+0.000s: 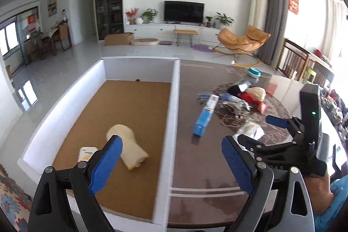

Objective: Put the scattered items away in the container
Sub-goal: 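Carry the sunscreen tube and glove into the container and open both grippers, then move the left gripper back over the table toward the cotton swab bag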

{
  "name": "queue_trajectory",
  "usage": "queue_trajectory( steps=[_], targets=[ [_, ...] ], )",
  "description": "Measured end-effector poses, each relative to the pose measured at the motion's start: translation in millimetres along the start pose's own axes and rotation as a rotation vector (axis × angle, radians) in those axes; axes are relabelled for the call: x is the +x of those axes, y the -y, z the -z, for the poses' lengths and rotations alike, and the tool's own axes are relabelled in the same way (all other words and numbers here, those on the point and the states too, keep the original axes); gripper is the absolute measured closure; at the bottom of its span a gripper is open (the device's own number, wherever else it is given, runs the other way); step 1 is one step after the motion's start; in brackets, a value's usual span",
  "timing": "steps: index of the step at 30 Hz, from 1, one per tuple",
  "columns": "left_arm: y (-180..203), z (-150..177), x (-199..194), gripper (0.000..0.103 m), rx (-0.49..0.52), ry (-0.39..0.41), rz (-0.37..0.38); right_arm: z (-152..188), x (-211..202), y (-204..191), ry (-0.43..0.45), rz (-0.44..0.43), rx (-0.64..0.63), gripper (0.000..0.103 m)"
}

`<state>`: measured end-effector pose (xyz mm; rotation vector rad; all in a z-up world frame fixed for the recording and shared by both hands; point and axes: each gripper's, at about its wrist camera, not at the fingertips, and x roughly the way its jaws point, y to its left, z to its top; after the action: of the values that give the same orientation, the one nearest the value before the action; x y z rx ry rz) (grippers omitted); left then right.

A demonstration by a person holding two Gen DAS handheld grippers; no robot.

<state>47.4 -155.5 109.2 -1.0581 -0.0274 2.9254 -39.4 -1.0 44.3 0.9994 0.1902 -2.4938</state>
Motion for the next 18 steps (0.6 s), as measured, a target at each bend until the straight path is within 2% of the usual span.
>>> queue_trajectory(
  steps=[2,4,6,9,11,14,18],
  targets=[
    [42,12,10,0.007,0.053,-0.039,0.073,26,-3,44,-0.051,0.084,0.05,0.002],
    [77,30,38,0.006,0.082,-0.111,0.129,51,-9,87,-0.084,0.168,0.089,0.002],
    [107,48,71,0.007,0.104,-0.203,0.156,71,-16,125,-0.111,0.241,0.119,0.002],
    [141,72,108,0.007,0.134,-0.305,0.155,96,-28,167,-0.131,0.304,0.166,0.002],
    [154,80,124,0.007,0.13,-0.332,0.174,107,-35,187,-0.134,0.336,0.181,0.002],
    [169,83,144,0.007,0.12,-0.352,0.16,118,-39,205,-0.135,0.364,0.194,0.002],
    [184,70,167,0.007,0.152,-0.316,0.101,124,-34,220,-0.145,0.359,0.221,0.002]
  ],
)
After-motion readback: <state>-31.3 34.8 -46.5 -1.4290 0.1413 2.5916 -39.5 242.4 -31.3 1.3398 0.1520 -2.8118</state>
